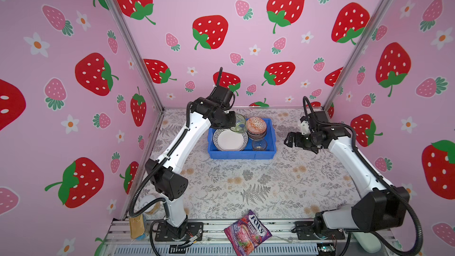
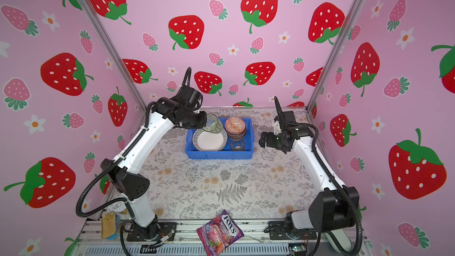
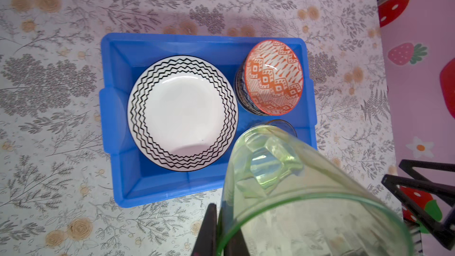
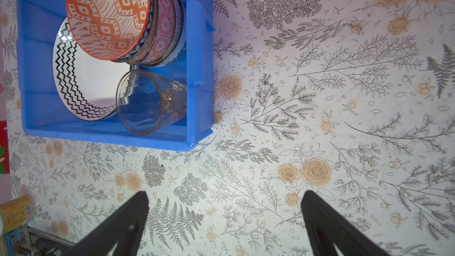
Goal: Place the mixed dishes into the plastic bin
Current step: 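Lift the green glass cup with left and carry it over the bin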
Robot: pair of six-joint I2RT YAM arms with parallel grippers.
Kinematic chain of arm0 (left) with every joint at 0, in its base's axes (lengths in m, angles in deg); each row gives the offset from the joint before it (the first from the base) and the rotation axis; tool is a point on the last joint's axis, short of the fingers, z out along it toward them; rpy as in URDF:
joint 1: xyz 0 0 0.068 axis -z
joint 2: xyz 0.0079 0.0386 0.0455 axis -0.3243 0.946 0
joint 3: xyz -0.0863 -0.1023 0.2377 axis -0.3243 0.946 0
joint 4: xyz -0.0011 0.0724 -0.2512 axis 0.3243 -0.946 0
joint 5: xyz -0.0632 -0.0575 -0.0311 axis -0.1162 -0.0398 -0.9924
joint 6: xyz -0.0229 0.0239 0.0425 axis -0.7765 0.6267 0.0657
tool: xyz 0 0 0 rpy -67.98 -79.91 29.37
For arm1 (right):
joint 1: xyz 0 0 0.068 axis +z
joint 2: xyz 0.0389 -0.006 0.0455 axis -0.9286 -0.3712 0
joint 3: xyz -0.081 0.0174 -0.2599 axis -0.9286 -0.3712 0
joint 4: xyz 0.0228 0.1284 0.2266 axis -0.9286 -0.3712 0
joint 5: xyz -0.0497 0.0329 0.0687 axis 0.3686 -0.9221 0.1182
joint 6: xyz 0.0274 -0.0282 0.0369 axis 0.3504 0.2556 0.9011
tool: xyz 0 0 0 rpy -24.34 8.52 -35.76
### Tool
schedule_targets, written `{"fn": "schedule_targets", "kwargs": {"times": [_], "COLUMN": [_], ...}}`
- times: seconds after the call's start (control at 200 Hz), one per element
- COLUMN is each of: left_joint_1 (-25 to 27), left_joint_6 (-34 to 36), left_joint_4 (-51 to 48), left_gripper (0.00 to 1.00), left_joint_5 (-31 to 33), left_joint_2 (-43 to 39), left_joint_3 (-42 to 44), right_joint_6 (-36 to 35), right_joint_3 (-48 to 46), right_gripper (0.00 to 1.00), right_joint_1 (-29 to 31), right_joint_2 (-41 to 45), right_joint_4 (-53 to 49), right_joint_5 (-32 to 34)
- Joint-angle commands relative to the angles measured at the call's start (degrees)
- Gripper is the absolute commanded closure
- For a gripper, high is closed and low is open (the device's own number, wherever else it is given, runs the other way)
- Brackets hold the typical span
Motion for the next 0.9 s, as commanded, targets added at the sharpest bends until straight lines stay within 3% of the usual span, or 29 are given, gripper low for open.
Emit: {"fn": "schedule_targets", "kwargs": {"times": [0.0,0.435,0.895], "left_joint_1": [2.55,9.79,11.06], "left_joint_6": [-0.32,-0.66,0.51], "left_joint_4": [-1.89,-0.63,-1.10], "left_gripper": [1.00,1.00,1.00], "left_joint_5": [0.63,3.01,5.95], "left_joint_2": [3.95,14.58,21.52], "left_joint_3": [-5.24,-10.45,-14.68], "right_joint_6": [0.76,0.65,-0.75], "right_joint_3": [-1.48,-3.05,-3.73], "right_gripper": [0.01,0.01,0.01], "right_joint_1": [-0.77,-1.88,-3.07], "right_joint_2": [2.83,5.26,4.76], "right_joint_4": [-0.83,-2.09,-1.52], "right_joint_5": [-0.10,0.53,-0.43]}}
